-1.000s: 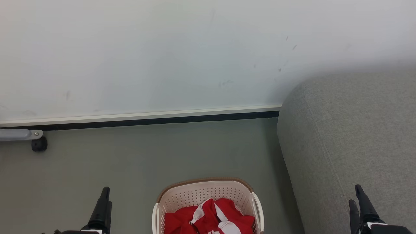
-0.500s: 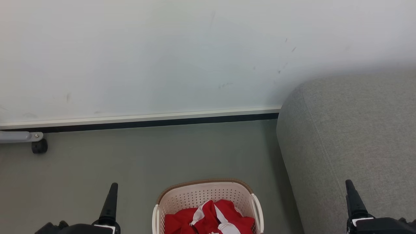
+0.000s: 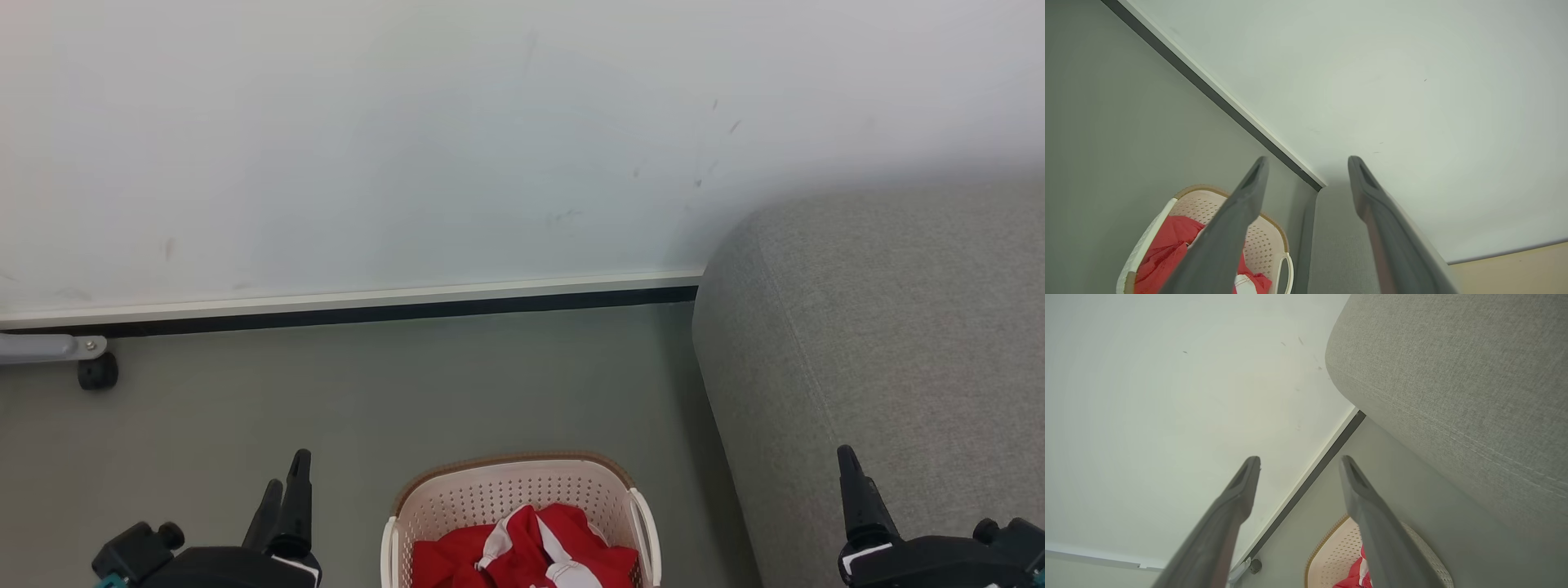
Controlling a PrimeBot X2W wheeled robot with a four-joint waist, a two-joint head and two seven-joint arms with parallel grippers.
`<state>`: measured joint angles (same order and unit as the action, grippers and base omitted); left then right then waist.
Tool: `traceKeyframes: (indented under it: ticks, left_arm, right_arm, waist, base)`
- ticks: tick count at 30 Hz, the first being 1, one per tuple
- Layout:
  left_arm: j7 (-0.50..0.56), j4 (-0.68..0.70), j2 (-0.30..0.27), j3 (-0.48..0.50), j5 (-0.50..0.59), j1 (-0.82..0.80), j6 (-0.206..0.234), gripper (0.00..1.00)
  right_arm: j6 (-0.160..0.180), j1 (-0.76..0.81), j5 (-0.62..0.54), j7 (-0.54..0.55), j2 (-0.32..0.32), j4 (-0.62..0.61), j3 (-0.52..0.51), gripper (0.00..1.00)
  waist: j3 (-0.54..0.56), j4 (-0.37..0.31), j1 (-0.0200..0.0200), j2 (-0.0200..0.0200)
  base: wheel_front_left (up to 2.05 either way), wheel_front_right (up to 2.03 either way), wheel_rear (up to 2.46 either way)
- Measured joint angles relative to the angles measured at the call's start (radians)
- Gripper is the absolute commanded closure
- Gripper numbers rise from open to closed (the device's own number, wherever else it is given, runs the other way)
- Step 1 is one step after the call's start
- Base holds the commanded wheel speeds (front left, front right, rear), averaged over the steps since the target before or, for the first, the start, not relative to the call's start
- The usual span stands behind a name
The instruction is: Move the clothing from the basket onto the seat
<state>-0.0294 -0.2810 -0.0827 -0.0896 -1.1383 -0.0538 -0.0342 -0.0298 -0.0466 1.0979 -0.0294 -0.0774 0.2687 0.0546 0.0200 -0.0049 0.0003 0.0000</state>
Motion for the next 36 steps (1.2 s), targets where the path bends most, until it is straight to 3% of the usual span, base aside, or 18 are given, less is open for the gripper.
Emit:
traceKeyframes:
  ticks: [16, 36]
  left_arm:
    - [-0.062, 0.017, -0.038, -0.067, 0.281, 0.004, 0.046, 0.0]
    - [-0.13, 0.033, -0.059, -0.106, 0.544, 0.041, 0.093, 0.0]
  right_arm:
    - [0.04, 0.005, -0.248, -0.062, -0.029, -0.017, 0.077, 0.0]
    - [0.088, 0.018, -0.497, -0.132, -0.054, -0.035, 0.147, 0.0]
  waist:
    - [0.007, -0.003, 0.0, 0.0]
    - [0.014, -0.007, -0.0002, 0.0]
  base:
    - [0.0, 0.0, 0.0]
    - [0.0, 0.0, 0.0]
